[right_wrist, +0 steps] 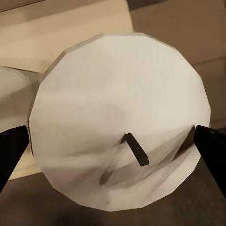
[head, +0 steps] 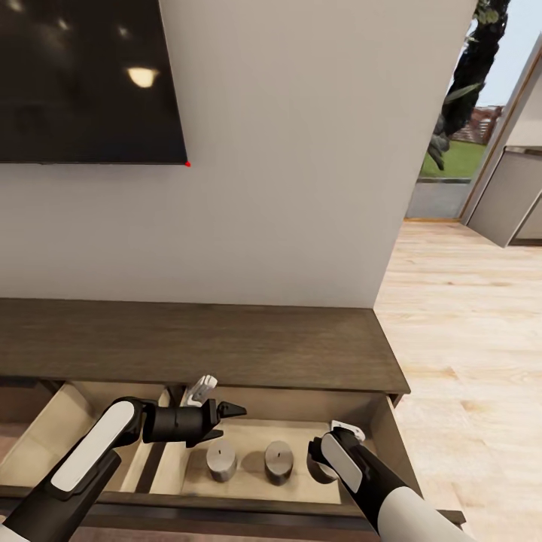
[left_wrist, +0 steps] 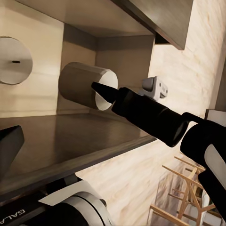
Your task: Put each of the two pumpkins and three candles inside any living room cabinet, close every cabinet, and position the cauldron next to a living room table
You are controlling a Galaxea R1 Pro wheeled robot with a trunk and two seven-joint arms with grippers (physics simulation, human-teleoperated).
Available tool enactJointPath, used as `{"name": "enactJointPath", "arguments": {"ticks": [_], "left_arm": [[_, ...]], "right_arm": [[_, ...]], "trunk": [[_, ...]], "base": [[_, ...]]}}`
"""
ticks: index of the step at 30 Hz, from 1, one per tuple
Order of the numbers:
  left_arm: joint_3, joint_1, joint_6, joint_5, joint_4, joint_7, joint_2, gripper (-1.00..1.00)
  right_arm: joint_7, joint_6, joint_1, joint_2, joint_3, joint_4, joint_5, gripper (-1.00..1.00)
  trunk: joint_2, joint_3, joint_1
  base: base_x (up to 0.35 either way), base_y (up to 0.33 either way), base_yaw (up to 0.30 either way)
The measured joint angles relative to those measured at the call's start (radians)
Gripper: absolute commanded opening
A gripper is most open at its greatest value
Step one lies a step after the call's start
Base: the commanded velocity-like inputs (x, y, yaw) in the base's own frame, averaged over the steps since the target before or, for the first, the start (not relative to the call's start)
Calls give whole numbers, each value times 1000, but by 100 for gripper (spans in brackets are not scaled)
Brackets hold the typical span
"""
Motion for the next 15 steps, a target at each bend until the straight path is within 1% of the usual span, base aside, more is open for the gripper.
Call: {"name": "enactJointPath", "arguments": {"ticks": [15], "left_arm": [[0,0,0,0,0,0,0,100]], "right_arm": [[1,0,0,1,0,0,-1,-100]], "trunk": [[0,0,0]], "base": [[2,0,0]]}}
